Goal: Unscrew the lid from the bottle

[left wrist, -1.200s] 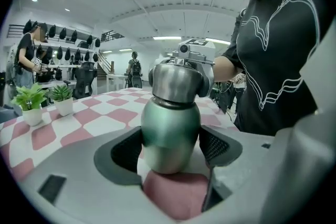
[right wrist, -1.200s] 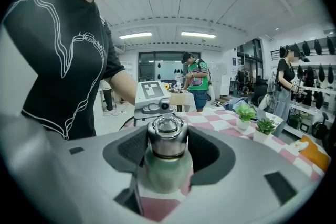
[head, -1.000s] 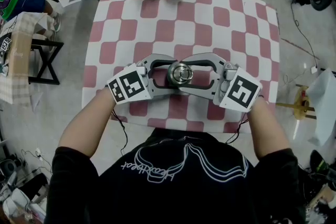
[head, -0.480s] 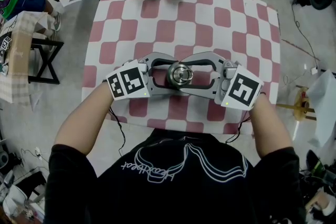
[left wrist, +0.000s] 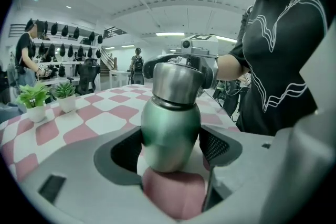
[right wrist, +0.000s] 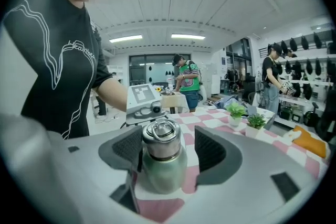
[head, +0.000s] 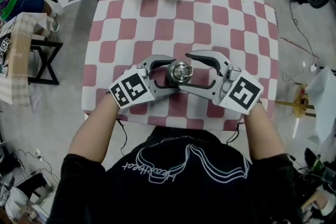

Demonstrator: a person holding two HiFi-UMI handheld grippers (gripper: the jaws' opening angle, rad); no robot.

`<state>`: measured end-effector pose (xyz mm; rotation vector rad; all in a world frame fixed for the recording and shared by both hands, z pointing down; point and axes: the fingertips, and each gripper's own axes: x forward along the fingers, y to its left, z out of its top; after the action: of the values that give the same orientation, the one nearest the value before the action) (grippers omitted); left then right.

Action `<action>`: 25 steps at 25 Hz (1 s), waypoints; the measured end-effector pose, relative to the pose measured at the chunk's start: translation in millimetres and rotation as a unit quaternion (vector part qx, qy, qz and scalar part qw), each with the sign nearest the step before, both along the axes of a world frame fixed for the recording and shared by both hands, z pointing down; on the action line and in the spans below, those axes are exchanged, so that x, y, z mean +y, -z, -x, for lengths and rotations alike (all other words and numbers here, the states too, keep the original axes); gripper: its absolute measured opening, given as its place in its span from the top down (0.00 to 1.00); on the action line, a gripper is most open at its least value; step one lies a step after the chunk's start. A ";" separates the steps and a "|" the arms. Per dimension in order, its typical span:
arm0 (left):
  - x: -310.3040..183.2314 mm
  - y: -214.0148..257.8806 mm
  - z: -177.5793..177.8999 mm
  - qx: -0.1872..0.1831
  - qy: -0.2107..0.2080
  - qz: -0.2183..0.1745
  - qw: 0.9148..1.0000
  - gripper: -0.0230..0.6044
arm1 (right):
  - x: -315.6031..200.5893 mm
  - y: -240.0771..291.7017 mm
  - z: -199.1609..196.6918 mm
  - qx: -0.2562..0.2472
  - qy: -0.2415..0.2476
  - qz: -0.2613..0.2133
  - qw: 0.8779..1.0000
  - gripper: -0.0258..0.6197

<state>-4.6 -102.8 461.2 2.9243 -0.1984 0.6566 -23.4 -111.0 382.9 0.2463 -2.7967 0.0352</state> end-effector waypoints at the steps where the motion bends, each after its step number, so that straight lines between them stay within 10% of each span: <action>1: 0.1 0.1 -0.6 0.002 0.016 0.000 1.000 0.41 | 0.6 1.8 -1.8 -0.004 -0.014 0.001 1.000 0.46; 13: -0.2 -1.4 -1.0 0.011 0.196 0.002 0.980 0.41 | 3.0 -2.1 -16.4 -0.061 -0.175 0.028 0.982 0.44; 25: -2.0 -2.3 -3.7 0.010 0.269 0.004 0.963 0.41 | 7.5 -10.8 -5.9 -0.059 -0.189 0.014 0.980 0.56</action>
<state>-1.0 -104.8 463.5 2.6717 -0.9395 0.5281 -17.5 -103.6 393.7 0.7900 -2.8194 0.1832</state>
